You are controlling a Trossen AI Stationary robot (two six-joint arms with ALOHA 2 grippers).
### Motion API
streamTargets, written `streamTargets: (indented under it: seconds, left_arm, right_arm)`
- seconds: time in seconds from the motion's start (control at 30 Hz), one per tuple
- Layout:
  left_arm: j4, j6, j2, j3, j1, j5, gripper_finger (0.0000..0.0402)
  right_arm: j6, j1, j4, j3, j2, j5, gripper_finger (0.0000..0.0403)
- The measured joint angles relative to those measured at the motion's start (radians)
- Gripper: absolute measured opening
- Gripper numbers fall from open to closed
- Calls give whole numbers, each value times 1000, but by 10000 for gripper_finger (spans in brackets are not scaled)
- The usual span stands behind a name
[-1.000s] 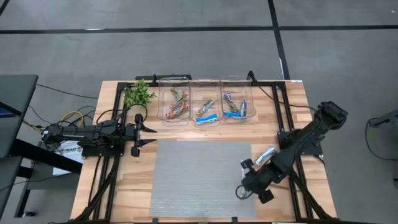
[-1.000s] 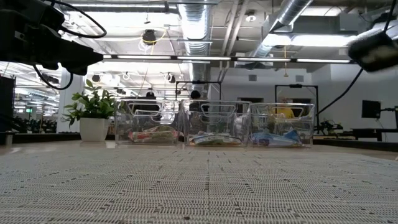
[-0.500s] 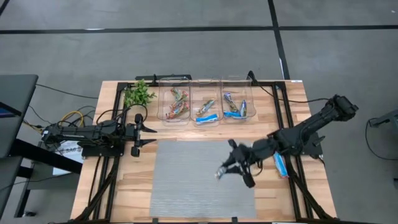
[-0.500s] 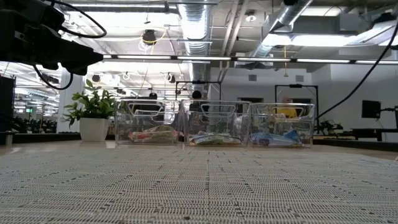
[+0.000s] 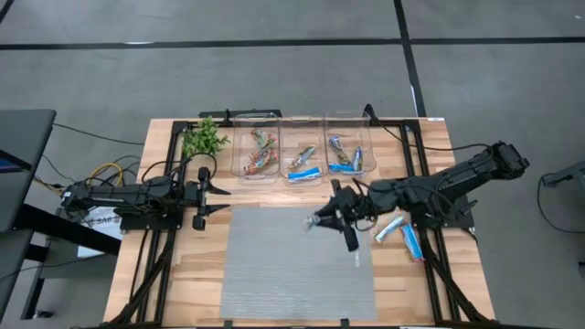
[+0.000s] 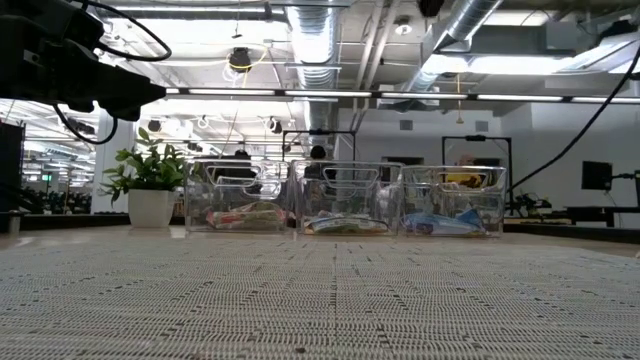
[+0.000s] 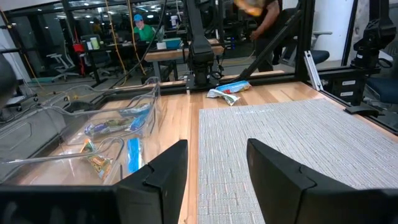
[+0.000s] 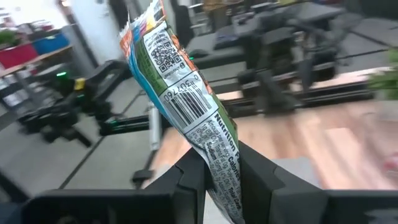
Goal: Pick and place Granola Bars by type
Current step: Put the yellow granola bar into the middle transparent bin
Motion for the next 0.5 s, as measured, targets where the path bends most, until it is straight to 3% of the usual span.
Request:
streamTargets:
  seconds: [0.3, 0.5]
  left_arm:
    - [0, 0, 0, 0, 0, 0, 159]
    - [0, 0, 0, 0, 0, 0, 159]
  right_arm:
    - [-53, -261, -72, 0, 0, 2, 62]
    - [-83, -467, -113, 0, 0, 126, 62]
